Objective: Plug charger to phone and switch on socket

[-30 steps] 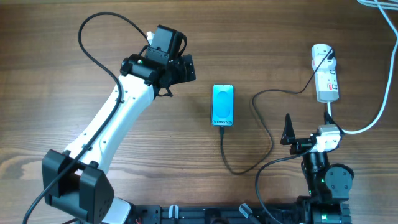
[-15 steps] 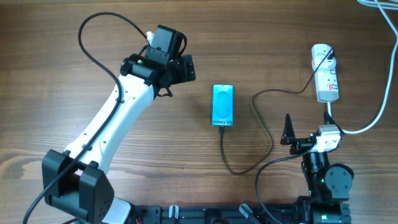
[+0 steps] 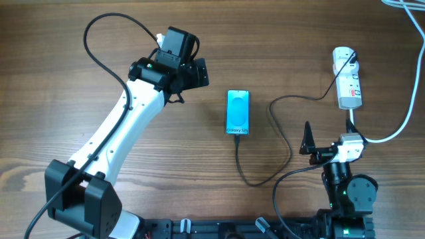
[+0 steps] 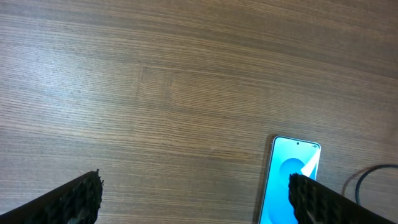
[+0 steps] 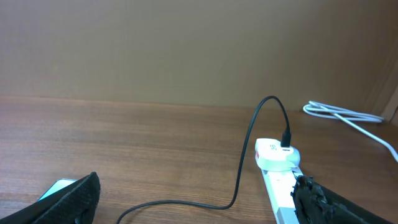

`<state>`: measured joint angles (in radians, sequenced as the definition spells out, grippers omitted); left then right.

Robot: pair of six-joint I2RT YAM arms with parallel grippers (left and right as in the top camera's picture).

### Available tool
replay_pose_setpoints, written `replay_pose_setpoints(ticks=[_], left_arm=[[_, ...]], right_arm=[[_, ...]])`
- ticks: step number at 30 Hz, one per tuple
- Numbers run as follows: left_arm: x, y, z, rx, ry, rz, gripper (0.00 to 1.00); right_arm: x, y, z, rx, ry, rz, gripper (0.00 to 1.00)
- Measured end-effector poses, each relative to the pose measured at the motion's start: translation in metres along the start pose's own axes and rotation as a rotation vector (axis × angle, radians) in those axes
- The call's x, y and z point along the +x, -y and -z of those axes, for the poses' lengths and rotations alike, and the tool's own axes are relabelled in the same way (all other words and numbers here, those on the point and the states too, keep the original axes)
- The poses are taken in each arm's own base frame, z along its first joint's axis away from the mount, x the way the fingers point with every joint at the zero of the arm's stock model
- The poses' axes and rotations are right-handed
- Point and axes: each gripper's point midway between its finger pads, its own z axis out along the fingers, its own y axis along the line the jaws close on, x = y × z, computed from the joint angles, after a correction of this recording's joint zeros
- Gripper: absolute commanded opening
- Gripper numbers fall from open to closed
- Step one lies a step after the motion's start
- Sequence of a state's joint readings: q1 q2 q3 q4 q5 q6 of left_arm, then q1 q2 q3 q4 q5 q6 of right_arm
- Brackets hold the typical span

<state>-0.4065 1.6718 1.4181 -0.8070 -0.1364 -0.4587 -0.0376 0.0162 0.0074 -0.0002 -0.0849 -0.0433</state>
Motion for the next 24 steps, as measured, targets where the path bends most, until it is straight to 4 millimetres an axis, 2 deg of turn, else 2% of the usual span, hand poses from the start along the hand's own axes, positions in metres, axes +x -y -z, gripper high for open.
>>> replay_pose_setpoints(ticks=[4,6,11,16,20,24], left_arm=[[-0.001,-0.003,0.0,-0.018,0.006,-0.01,1.0],[0.007,-0.008,0.0,-0.039,-0.026,-0.019,1.0],[0.035,-0.026,0.006,-0.105,-0.136,-0.043,1.0],[0.059,-0.042,0.015,-0.107,-0.14,-0.047,1.0],[0.085,-0.053,0.004,-0.071,-0.098,-0.085,1.0],[0.109,-0.053,0.002,0.038,-0.06,-0.234,1.0]], right_arm=[[0.0,0.0,0.0,0.0,0.0,0.0,1.0],[0.0,0.0,0.0,0.0,0.0,0.0,1.0],[0.0,0.0,0.0,0.0,0.0,0.0,1.0],[0.0,0.0,0.0,0.0,0.001,0.0,1.0],[0.0,0.0,0.0,0.0,0.001,0.0,1.0],[0.0,0.0,0.0,0.0,0.001,0.0,1.0]])
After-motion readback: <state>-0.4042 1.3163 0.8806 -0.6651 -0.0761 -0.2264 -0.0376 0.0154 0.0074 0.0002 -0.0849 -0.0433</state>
